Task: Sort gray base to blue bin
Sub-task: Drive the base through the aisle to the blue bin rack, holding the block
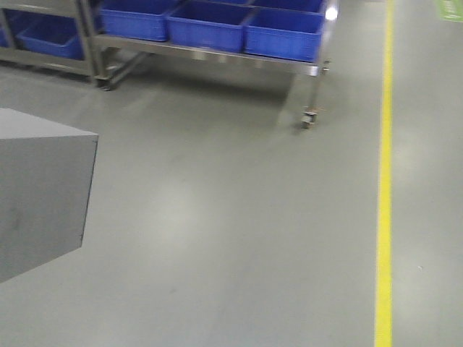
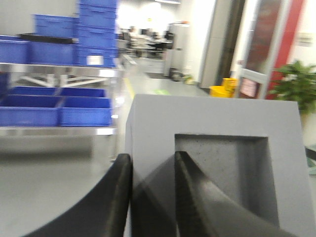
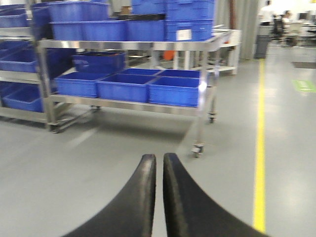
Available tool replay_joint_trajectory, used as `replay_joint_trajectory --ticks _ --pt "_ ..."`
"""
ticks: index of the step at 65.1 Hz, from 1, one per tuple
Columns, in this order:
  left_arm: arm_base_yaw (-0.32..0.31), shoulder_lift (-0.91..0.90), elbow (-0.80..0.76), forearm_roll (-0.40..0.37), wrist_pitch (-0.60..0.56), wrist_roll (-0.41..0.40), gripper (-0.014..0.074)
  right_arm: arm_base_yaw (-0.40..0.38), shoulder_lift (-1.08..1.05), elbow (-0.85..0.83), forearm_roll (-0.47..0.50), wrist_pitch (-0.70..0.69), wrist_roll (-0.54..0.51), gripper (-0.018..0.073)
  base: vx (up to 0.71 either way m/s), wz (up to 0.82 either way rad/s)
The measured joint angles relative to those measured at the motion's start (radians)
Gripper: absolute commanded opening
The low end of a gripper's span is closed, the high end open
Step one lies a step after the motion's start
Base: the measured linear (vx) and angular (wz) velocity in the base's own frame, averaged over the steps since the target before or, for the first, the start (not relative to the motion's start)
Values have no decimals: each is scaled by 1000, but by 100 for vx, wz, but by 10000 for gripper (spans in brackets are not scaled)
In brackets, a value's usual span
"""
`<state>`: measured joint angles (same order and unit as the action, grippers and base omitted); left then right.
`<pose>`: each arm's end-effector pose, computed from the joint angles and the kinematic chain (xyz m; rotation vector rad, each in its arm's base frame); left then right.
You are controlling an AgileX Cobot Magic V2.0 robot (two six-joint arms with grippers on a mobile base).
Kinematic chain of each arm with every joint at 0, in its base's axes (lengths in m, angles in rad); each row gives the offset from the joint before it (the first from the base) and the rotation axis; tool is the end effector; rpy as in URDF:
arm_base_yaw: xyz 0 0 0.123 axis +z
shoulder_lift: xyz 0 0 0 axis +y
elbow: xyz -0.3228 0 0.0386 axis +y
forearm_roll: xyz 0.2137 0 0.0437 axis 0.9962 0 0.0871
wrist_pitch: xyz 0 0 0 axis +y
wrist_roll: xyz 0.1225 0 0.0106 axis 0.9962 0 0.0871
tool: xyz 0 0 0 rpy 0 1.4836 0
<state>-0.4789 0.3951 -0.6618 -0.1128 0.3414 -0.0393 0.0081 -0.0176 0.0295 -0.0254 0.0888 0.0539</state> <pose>0.0284 -0.0200 0.3830 0.2918 1.5527 -0.5207 0.0137 -0.0002 0.1953 0.0180 1.5842 0.0269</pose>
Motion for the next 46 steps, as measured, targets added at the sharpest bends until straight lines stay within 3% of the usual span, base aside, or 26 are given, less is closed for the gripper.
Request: replay_joint_trajectory --ticks 29,46 --pt "0 0 0 0 1 0 4 0 0 0 0 0 0 -4 14 -62" --pt "0 0 0 0 1 0 4 0 0 0 0 0 0 -4 22 -32"
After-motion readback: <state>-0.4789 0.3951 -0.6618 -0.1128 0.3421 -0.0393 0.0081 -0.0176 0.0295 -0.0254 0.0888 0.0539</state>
